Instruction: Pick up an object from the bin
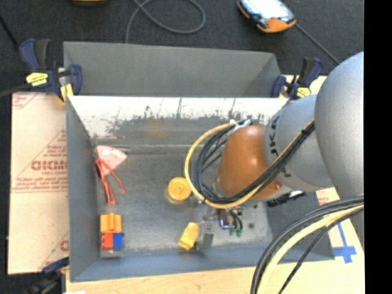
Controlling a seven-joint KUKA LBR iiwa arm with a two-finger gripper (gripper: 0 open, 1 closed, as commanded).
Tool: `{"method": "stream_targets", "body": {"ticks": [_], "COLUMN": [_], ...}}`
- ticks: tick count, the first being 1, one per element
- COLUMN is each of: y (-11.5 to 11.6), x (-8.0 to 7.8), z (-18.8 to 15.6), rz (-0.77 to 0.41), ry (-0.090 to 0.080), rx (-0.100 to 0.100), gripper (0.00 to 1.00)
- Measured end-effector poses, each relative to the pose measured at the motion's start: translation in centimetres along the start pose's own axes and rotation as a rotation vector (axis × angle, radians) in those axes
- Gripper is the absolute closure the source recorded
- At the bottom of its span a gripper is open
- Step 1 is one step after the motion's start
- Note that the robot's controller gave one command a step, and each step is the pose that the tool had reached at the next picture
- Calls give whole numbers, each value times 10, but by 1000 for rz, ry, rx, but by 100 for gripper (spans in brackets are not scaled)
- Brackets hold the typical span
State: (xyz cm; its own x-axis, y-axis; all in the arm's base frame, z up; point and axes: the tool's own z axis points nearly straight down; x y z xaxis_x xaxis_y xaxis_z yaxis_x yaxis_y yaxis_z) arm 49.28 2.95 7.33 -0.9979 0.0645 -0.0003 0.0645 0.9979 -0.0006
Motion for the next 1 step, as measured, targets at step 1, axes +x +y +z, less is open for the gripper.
{"method": "stream_targets", "body": {"ticks": [1], "y": [21], "x": [6], "z": [1], "rz": [-139], "ry": [-1], "rx": [0], "gripper": [0]}}
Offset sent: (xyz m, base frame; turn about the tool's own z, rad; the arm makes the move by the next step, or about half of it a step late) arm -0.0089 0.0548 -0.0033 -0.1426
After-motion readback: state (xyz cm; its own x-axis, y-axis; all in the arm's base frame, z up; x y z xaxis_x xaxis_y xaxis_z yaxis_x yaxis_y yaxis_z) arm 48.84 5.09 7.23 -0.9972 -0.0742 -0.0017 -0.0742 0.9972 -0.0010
